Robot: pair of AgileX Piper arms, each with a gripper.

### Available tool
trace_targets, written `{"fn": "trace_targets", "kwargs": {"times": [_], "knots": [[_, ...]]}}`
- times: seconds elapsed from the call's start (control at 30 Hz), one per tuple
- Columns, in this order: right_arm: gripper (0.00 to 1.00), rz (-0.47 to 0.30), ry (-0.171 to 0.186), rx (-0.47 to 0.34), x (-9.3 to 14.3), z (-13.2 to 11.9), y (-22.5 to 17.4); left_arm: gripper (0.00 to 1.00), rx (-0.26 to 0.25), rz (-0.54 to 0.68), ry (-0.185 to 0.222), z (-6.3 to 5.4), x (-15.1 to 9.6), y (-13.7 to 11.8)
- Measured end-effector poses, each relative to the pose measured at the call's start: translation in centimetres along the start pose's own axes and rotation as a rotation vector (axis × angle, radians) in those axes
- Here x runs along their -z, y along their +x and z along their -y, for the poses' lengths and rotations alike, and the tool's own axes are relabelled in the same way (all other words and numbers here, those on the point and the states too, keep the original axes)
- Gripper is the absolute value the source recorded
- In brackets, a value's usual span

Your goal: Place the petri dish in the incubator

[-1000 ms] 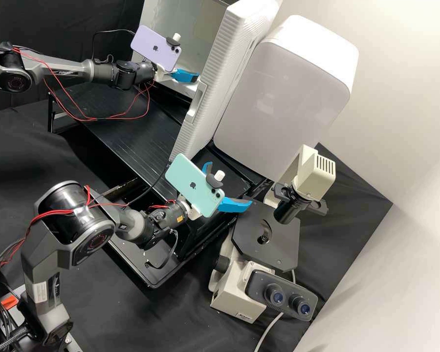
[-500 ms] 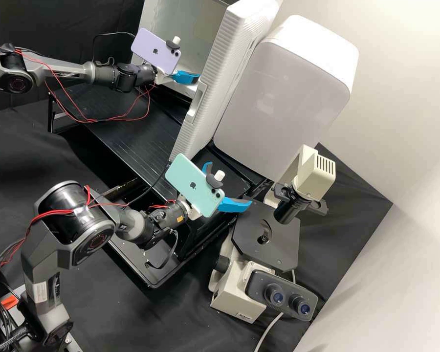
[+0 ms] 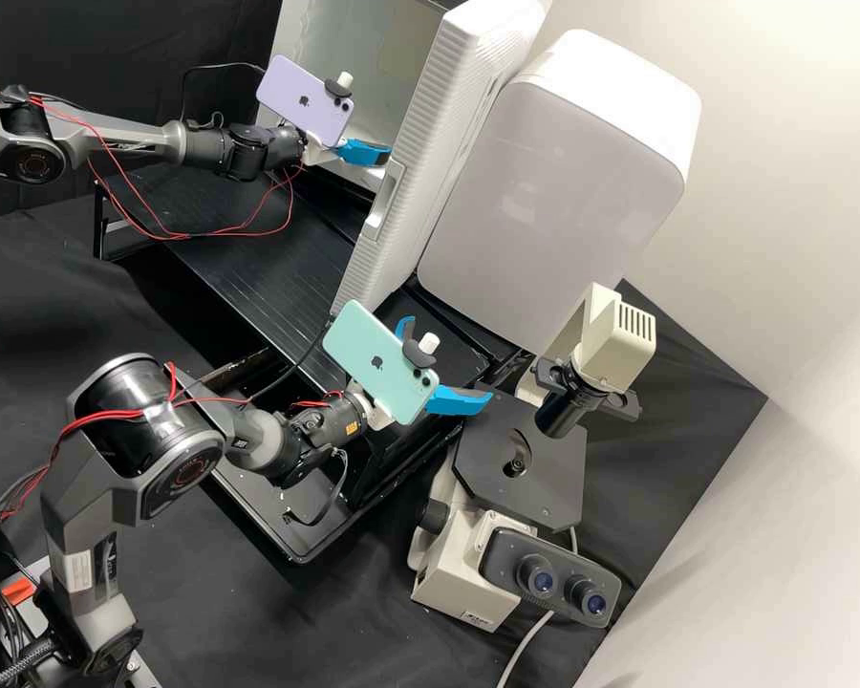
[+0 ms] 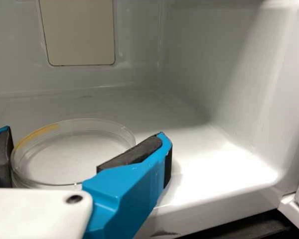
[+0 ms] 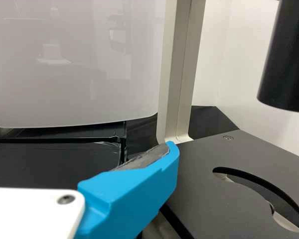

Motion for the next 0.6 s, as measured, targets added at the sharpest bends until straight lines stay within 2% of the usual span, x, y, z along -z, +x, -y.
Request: {"fn": "trace_targets", "kwargs": {"times": [0.43, 0.6], "knots": [[1.00, 0.000, 0.000, 0.000, 0.0, 0.0, 0.0, 1.00, 0.009, -0.002, 0.007, 0.0, 0.1, -0.3], [1.00, 0.000, 0.000, 0.000, 0.0, 0.0, 0.0, 1.00, 0.017, -0.005, 0.014, -0.6, 0.4, -1.3]]}}
